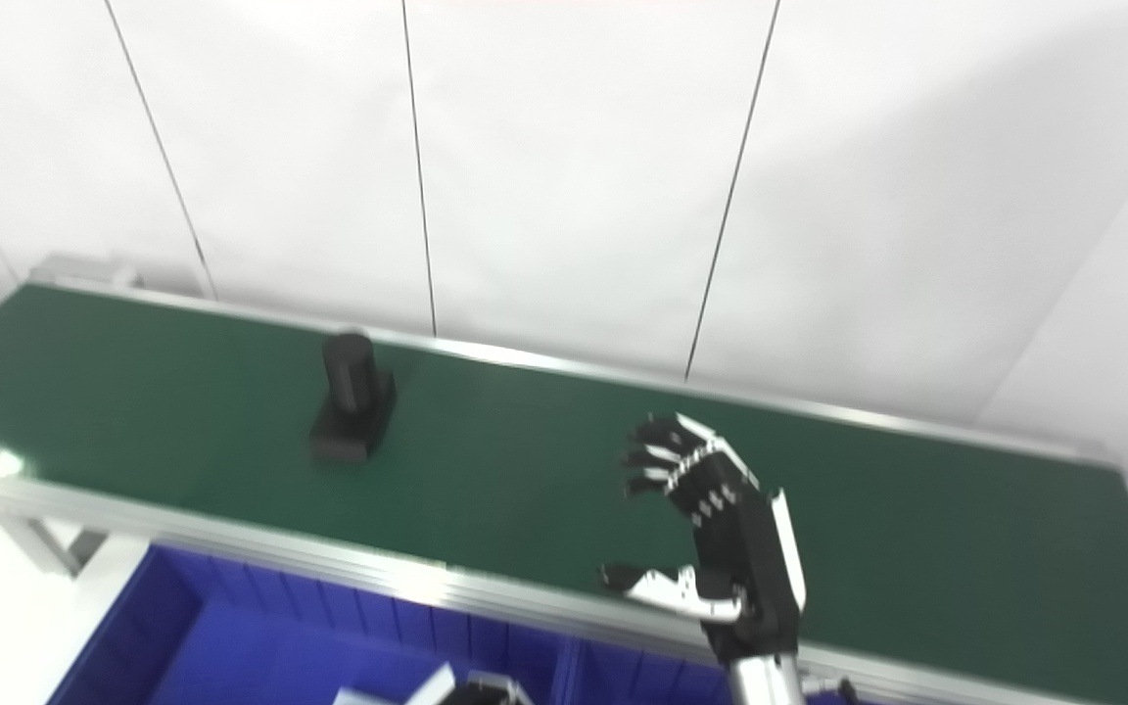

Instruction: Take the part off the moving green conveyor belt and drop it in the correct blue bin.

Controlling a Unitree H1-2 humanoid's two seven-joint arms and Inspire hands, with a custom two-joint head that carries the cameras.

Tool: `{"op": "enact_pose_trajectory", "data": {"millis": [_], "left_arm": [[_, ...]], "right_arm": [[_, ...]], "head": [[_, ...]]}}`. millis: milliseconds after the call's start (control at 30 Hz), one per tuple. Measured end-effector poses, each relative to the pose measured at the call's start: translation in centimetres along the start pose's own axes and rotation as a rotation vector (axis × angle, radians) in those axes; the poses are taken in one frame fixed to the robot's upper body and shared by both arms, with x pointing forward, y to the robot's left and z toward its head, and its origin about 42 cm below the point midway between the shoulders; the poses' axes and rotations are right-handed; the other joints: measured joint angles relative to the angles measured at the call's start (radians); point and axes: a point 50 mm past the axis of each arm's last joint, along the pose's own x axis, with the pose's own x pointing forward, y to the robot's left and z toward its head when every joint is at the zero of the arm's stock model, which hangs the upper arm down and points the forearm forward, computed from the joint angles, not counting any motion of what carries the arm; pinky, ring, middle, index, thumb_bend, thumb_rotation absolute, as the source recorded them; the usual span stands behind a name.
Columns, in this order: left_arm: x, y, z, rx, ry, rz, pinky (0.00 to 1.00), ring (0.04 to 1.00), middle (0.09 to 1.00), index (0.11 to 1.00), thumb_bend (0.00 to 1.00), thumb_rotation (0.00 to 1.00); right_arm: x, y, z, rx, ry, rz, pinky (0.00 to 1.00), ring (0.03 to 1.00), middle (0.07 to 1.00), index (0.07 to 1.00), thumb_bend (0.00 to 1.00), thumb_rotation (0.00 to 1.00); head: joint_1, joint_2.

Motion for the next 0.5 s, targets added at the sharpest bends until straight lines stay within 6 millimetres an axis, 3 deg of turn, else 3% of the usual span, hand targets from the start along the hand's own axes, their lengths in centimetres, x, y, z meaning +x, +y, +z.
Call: {"op": "enact_pose_trajectory", "data": {"millis": [133, 500], "left_arm": [[0.2, 0.0, 0.0, 0.007, -0.003, 0.003, 0.51, 0.541, 0.538, 0.564, 0.94, 0.01], [0.3, -0.1, 0.0, 0.002, -0.003, 0.005, 0.52, 0.536, 0.537, 0.564, 0.94, 0.00]], "right_arm": [[1.5, -0.9, -1.5, -0.020, 0.029, -0.005, 0.58, 0.693, 0.768, 0.752, 0.86, 0.13], [6.1, -1.3, -2.9, -0.139, 0.079, 0.034, 0.71, 0.782, 0.838, 0.813, 0.92, 0.21]], "head": [[0.003, -0.005], [0.009, -0.009]]}}
